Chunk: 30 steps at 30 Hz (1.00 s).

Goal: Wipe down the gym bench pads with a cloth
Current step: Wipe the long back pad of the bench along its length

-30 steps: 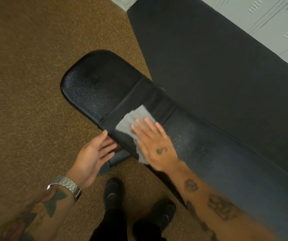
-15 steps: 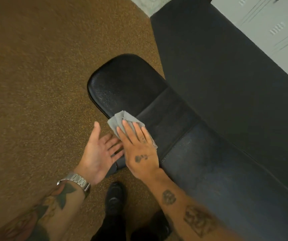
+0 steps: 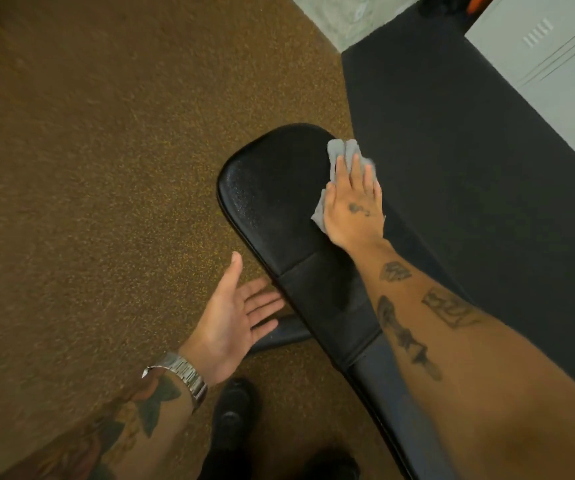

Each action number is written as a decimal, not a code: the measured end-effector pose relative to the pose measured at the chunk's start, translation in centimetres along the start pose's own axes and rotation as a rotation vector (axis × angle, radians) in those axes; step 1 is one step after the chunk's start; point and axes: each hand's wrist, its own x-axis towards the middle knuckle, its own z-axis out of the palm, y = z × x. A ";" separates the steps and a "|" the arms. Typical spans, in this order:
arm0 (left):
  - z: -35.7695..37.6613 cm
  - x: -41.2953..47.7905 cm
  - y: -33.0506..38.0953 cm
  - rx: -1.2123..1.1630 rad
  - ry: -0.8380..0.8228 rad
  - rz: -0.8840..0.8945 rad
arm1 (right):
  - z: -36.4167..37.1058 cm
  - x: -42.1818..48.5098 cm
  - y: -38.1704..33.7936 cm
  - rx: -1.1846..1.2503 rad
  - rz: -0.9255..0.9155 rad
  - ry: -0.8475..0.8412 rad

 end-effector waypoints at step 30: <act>-5.1 1.2 7.8 -0.086 0.151 0.146 | 0.3 3.3 -11.8 -0.089 -0.917 -0.150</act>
